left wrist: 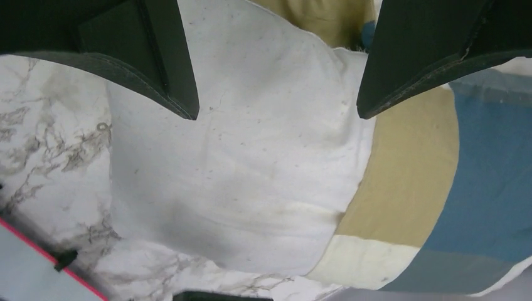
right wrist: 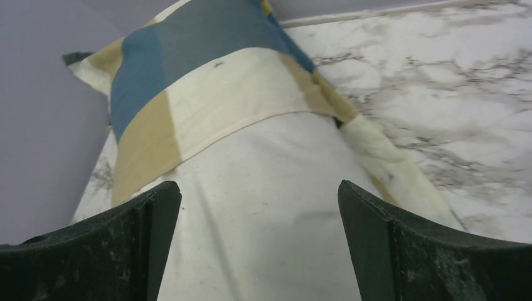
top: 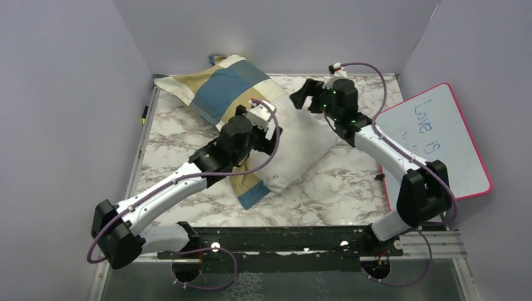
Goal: Put the pillow into the pillowcase
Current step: Stuff the pillow into the pillowcase.
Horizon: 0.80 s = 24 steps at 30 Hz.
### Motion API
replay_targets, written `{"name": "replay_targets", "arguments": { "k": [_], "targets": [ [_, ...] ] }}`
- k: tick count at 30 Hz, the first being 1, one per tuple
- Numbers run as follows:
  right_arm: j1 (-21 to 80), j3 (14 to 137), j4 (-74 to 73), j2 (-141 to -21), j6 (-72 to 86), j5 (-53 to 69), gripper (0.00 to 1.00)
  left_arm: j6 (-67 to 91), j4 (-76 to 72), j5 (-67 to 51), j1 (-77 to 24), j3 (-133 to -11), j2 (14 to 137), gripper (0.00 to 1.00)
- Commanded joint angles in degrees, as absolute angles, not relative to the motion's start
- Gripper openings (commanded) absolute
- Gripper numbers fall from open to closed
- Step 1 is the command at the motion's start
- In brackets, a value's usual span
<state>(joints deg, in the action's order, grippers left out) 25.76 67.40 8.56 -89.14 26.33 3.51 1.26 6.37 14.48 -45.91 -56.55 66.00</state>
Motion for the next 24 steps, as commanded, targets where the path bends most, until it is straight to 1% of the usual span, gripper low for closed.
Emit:
{"name": "replay_targets", "arguments": {
  "k": [1,6,9,15,19,20,21,24],
  "targets": [
    [19.41,66.8,1.3,-85.93,24.87,5.45,1.0,-11.69,11.85,15.2,-51.16,-64.61,73.29,0.99],
    [12.64,65.79,-2.97,-85.18,26.96,6.41,1.0,-15.7,17.86,25.03,-59.79,-73.59,84.63,0.98],
    [10.06,64.71,-3.67,-84.21,26.69,6.91,1.0,-15.52,19.85,27.92,-63.45,-77.06,90.23,0.99],
    [8.44,64.01,-3.6,-83.57,26.02,8.05,1.0,-16.85,22.21,28.84,-66.48,-81.38,101.47,0.98],
    [7.85,64.07,-4.89,-83.96,26.85,8.55,1.0,-18.66,24.22,38.54,-65.99,-81.12,111.94,0.98],
    [7.82,64.15,-5.32,-83.85,27.22,8.67,1.0,-18.68,24.59,41.22,-65.43,-81.05,113.47,0.91],
    [7.74,64.28,-5.88,-83.62,27.51,8.77,1.0,-18.19,24.73,43.54,-64.48,-81.15,114.35,0.76],
    [7.69,63.73,-6.44,-81.81,28.69,8.68,1.0,-16.74,24.98,45.29,-61.25,-82.71,112.09,0.17]
  ]
}}
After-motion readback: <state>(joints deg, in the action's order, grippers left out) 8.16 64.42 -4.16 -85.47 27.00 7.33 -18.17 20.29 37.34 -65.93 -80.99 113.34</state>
